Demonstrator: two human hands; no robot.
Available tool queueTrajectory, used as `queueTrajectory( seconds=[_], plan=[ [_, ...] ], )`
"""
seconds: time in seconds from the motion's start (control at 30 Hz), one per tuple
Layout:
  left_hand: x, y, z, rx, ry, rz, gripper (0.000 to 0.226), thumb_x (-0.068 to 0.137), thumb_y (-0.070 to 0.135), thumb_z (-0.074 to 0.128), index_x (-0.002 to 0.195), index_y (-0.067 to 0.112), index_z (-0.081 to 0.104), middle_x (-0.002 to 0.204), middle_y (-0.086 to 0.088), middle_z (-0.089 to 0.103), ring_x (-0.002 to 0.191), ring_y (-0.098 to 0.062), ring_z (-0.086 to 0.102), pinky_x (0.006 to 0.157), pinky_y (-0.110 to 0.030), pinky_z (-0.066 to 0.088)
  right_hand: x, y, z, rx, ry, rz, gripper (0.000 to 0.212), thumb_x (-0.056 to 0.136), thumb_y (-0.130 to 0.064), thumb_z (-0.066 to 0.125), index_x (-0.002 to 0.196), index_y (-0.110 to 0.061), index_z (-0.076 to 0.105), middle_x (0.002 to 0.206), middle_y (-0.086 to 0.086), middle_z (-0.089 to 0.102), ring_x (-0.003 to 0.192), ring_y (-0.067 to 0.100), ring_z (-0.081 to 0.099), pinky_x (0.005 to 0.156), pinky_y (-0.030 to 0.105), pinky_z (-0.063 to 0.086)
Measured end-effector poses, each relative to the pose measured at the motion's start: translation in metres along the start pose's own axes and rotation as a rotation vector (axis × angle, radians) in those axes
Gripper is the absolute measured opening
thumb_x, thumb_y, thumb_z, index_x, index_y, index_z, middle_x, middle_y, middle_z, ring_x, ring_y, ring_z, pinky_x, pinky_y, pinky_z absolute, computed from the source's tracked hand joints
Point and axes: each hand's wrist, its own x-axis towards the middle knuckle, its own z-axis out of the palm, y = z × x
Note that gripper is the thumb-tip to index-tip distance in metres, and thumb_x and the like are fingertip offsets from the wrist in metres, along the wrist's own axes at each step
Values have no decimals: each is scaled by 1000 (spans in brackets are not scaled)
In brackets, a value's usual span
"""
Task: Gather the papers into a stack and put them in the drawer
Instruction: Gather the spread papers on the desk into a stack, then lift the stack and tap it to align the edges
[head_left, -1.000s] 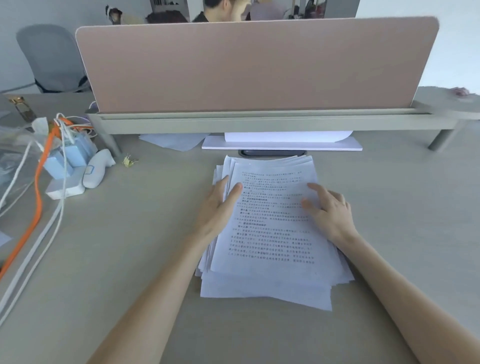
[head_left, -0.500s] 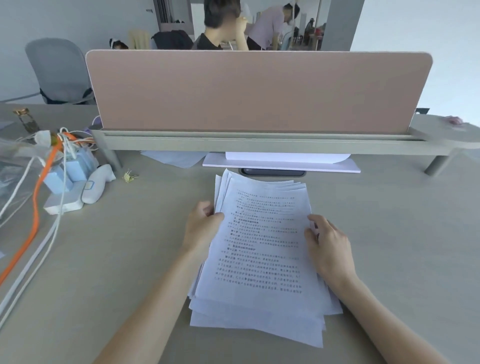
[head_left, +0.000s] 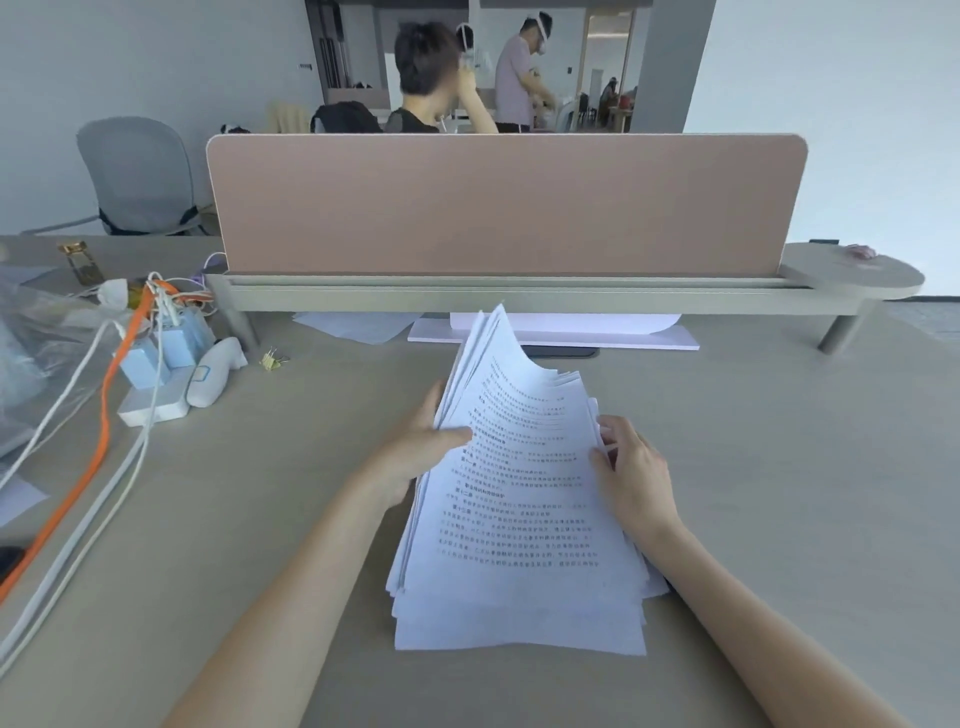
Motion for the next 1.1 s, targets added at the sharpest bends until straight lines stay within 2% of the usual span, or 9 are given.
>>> queueTrajectory(
  seconds=[0.13, 0.2, 0.3, 0.4, 0.5, 0.6, 0.7, 0.93, 1.1],
  plan=[
    [-2, 3, -4, -189, 63, 59, 56, 94, 1, 60, 140, 30, 43, 117, 14, 64, 104, -2, 61, 81, -22, 47, 5, -3, -7, 173, -7, 104, 53, 94, -18, 59, 145, -15, 45, 119, 2, 66, 98, 20, 61, 84, 29, 43],
    [-4, 6, -8, -270, 74, 58, 53, 89, 10, 69, 137, 25, 51, 123, 9, 69, 115, -12, 63, 99, -35, 48, 7, -8, -15, 421, -71, 237, 70, 92, -26, 64, 155, -17, 34, 121, -4, 63, 104, 19, 64, 93, 35, 50],
    [-6, 13, -13, -363, 93, 88, 45, 83, 15, 76, 126, 19, 62, 117, 2, 75, 113, -18, 68, 105, -43, 48, 14, -15, -28, 831, -167, 324, 47, 91, -18, 68, 135, -7, 59, 122, 11, 73, 104, 33, 74, 95, 53, 57],
    [-14, 31, -13, -431, 102, 205, 21, 91, 4, 66, 107, 17, 70, 102, 0, 80, 90, -12, 76, 74, -27, 60, 14, -37, -48, 856, -134, 199, 20, 95, -10, 64, 114, -4, 69, 113, 18, 76, 101, 37, 75, 89, 53, 59],
    [-23, 52, -16, -502, 129, 349, 21, 93, 4, 62, 108, 14, 71, 103, -4, 80, 95, -22, 76, 79, -39, 60, 14, -65, -68, 831, -21, 51, 15, 97, -14, 61, 110, -10, 66, 110, 12, 76, 100, 32, 75, 89, 51, 60],
    [-27, 67, -17, -520, 208, 459, 21, 96, 7, 59, 107, 18, 73, 106, -1, 79, 103, -22, 73, 86, -39, 58, 14, -93, -82, 817, 87, -76, 12, 98, -13, 59, 109, -11, 63, 110, 11, 74, 101, 30, 72, 91, 47, 58],
    [-31, 74, -16, -524, 222, 528, 28, 97, 9, 57, 97, 26, 78, 107, 4, 79, 106, -17, 72, 90, -37, 57, 12, -108, -90, 836, 116, -178, 9, 99, -12, 59, 101, -20, 62, 96, -7, 72, 88, 13, 68, 81, 32, 57],
    [-24, 47, -21, -490, 216, 355, 16, 93, 18, 64, 106, 17, 74, 108, -4, 79, 104, -23, 73, 94, -43, 53, 8, -92, -68, 877, -12, -157, 25, 100, -20, 59, 125, -21, 60, 117, -12, 74, 104, 3, 71, 78, 21, 56],
    [-20, 27, -18, -374, 155, 235, 34, 83, 30, 76, 113, 15, 73, 112, -2, 77, 107, -22, 72, 103, -49, 49, 6, -82, -53, 888, -59, -72, 24, 100, -26, 58, 125, -27, 62, 120, -13, 74, 111, 7, 70, 92, 31, 54]
  ],
)
